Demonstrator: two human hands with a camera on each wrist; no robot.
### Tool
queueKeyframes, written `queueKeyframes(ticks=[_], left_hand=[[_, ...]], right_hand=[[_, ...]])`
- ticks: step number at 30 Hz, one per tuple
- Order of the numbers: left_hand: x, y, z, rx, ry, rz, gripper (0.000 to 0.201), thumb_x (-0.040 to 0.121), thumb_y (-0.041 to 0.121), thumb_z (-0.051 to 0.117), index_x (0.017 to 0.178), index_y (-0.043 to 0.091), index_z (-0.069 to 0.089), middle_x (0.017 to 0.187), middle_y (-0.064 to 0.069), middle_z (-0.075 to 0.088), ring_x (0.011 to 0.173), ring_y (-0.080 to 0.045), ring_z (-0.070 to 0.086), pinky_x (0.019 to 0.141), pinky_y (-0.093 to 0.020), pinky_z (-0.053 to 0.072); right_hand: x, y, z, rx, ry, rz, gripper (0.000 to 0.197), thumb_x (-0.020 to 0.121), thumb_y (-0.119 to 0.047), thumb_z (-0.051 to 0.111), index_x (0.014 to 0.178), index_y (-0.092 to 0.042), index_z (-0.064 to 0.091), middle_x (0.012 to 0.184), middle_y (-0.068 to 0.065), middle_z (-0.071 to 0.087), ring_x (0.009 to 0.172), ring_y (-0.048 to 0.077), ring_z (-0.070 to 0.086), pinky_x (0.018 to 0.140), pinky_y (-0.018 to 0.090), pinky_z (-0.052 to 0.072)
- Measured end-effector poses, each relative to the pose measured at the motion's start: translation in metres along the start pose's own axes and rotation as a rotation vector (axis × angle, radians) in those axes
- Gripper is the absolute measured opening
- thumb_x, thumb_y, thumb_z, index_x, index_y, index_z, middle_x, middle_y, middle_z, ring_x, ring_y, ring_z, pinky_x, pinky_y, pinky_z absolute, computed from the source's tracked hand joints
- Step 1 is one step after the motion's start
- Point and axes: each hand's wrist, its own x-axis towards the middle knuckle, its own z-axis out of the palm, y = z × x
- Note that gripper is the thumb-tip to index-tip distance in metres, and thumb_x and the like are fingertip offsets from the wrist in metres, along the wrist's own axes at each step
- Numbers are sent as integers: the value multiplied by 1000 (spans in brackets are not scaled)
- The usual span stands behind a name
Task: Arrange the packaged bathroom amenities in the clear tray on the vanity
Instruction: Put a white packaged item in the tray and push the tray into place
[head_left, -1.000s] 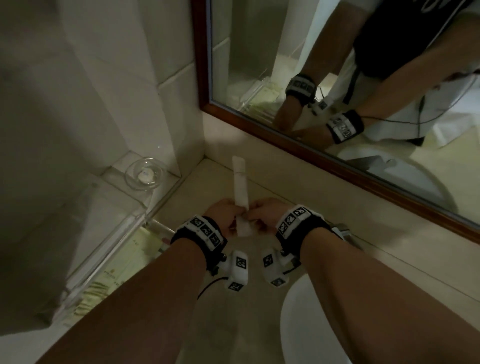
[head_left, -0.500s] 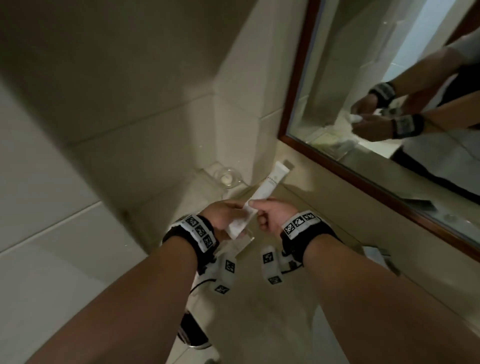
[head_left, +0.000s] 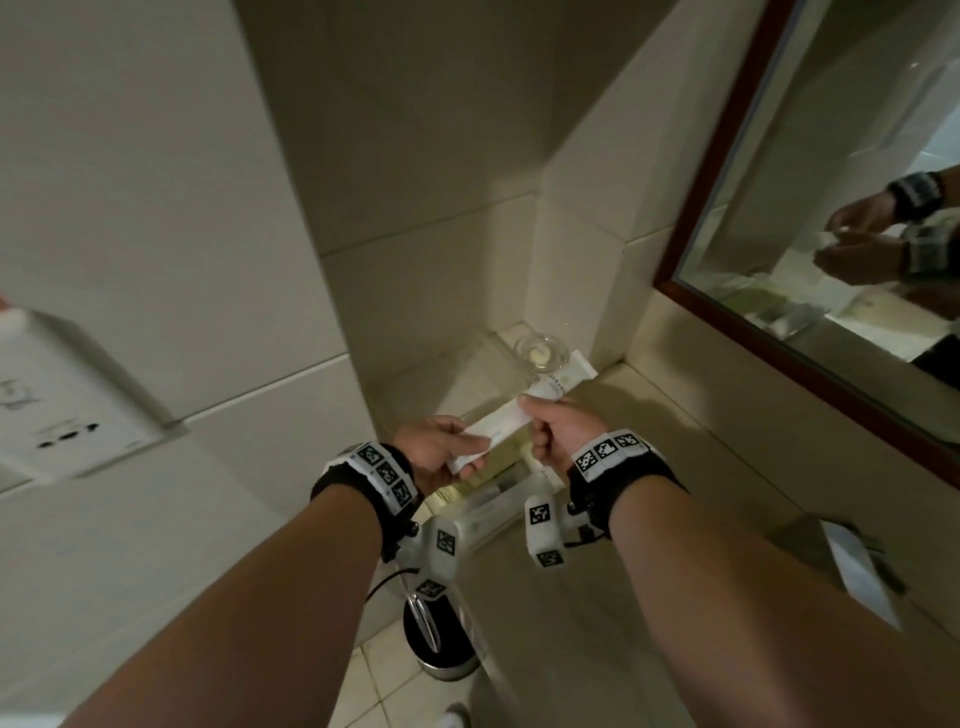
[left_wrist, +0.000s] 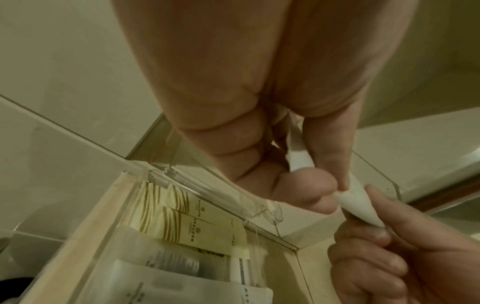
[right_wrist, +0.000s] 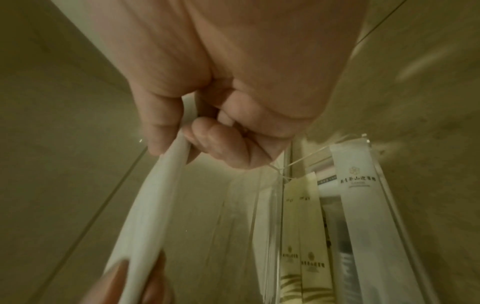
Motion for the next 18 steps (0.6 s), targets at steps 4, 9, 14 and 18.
queueKeyframes(ticks=[4, 9, 14, 18], left_hand=[[2, -5, -6, 9, -9, -32, 18, 80, -6, 73, 84, 5, 59, 66, -15, 63, 52, -20, 56, 42, -19, 46], [10, -10, -6, -17, 9, -55, 22, 79, -7, 74, 82, 8, 58, 70, -14, 64, 55, -20, 58, 41, -18, 46], [19, -18, -11, -26, -10, -93, 14, 83, -2, 73, 88, 5, 61, 72, -12, 64, 54, -16, 62, 43, -19, 49], [25, -31, -24, 3, 27, -200, 10, 84, 7, 76, 84, 5, 67, 68, -9, 68, 56, -17, 68, 44, -21, 53]], right_hand=[[4, -10, -12, 56, 64, 27, 19, 82, -24, 77, 79, -15, 61, 56, -5, 44, 46, 9, 39, 42, 23, 33], [15, -13, -26, 68, 152, 44, 20, 81, -25, 79, 75, -14, 62, 55, -5, 46, 44, 8, 40, 40, 23, 34], [31, -7, -30, 109, 258, 50, 16, 85, -27, 75, 81, -13, 71, 54, -3, 52, 41, 10, 42, 40, 24, 37], [41, 1, -42, -119, 317, 7, 15, 92, -24, 67, 90, -10, 69, 52, 0, 53, 40, 13, 44, 42, 25, 40]])
